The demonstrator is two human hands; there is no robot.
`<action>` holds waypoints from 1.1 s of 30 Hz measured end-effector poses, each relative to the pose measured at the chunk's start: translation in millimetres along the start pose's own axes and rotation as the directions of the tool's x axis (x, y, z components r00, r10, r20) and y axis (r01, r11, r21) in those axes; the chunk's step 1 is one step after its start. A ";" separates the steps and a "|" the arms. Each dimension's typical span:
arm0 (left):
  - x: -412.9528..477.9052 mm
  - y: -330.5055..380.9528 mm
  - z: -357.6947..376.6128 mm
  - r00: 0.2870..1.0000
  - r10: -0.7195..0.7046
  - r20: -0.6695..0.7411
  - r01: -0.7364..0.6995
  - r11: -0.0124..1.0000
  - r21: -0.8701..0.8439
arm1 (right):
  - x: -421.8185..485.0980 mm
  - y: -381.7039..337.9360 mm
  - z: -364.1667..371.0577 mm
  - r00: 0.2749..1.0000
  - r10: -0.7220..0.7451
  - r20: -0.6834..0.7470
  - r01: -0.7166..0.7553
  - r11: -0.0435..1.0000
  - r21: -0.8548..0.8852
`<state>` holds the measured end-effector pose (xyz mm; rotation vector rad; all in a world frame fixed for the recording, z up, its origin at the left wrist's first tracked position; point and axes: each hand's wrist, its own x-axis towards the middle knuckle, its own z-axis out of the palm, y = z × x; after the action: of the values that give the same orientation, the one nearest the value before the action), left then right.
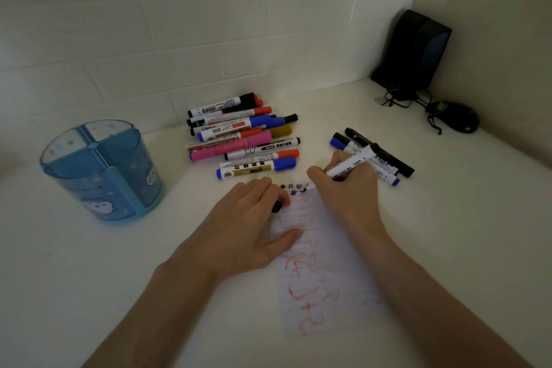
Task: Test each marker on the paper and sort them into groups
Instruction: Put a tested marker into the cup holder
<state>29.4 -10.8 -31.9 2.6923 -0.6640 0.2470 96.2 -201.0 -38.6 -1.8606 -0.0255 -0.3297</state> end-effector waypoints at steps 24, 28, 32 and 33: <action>-1.6 1.4 -4.8 0.999 -0.027 0.040 0.030 0.995 -0.093 | 2.1 -5.1 -1.6 0.992 0.123 -0.002 -0.123 0.992 0.034; -1.3 -0.5 -6.5 0.993 -0.103 -0.066 0.077 0.947 -0.310 | 2.1 -16.0 -4.9 0.992 0.120 -0.024 -0.115 0.982 0.153; 5.1 -0.1 -9.3 0.951 -0.214 -0.222 0.090 0.882 -0.463 | -3.7 -32.2 -10.5 0.978 0.140 0.153 -0.187 0.913 0.364; 5.3 -1.1 -9.2 0.943 -0.238 -0.231 0.093 0.859 -0.504 | -5.1 -34.8 -12.0 0.974 0.133 0.185 -0.198 0.894 0.402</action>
<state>33.7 -8.6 -22.4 2.1521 -0.3398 0.3608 82.4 -200.5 -4.1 -1.4438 -0.0387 -0.0516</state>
